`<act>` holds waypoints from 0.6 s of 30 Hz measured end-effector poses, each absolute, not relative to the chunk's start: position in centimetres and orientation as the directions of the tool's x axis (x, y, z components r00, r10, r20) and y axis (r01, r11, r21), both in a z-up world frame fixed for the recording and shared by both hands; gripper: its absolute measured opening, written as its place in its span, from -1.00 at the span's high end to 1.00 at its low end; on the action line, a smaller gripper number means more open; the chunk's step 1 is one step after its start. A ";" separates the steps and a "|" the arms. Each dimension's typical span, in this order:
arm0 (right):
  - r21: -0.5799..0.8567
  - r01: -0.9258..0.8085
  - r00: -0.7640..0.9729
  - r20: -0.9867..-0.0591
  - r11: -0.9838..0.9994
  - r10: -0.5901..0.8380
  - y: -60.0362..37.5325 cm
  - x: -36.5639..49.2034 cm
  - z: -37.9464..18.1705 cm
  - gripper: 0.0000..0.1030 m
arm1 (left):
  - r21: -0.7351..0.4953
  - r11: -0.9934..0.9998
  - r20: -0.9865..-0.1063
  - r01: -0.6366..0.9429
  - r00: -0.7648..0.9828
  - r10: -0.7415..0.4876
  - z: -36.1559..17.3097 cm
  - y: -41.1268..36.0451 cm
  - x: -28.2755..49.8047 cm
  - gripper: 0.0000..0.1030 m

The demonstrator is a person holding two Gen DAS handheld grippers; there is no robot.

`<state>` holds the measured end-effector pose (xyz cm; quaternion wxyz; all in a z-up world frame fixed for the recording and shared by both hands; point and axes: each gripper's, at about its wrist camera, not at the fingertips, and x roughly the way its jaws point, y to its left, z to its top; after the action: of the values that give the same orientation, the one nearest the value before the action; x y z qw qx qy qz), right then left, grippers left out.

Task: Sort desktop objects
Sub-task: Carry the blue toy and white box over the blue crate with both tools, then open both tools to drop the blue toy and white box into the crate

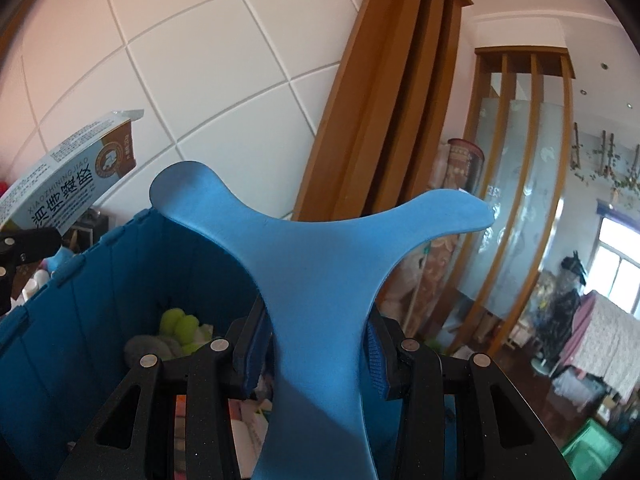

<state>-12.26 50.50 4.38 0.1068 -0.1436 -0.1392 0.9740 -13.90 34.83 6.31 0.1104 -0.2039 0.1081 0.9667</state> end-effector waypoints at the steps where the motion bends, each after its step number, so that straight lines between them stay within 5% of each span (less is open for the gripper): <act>1: -0.306 -0.155 -0.936 -0.258 -0.939 0.239 50.4 -12.3 4.2 0.19 | 0.170 -0.953 -0.415 -0.252 -0.895 0.163 6.3 35.0 -13.9 0.06; 4: -0.330 -0.143 -0.934 -0.267 -0.933 0.237 50.1 -12.4 3.8 0.00 | 0.173 -0.955 -0.389 -0.242 -0.907 0.159 6.6 34.9 -13.5 -0.37; 6: -0.335 -0.144 -0.935 -0.262 -0.931 0.239 49.9 -12.2 3.8 -0.76 | 0.174 -0.955 -0.383 -0.242 -0.910 0.160 6.7 34.8 -13.5 -0.45; 8: -0.338 -0.142 -0.940 -0.249 -0.930 0.234 49.7 -11.8 3.8 -0.96 | 0.172 -0.955 -0.383 -0.240 -0.910 0.160 6.7 34.7 -13.5 -0.47; 18: -0.380 -0.153 -0.940 -0.228 -0.912 0.253 49.4 -10.8 3.7 -0.99 | 0.141 -0.959 -0.377 -0.246 -0.909 0.178 6.8 33.8 -13.2 -0.52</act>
<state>-10.83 49.35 3.71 0.1049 -0.1374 -0.1815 0.9681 -13.16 33.80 6.80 0.1090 -0.1835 0.0931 0.9725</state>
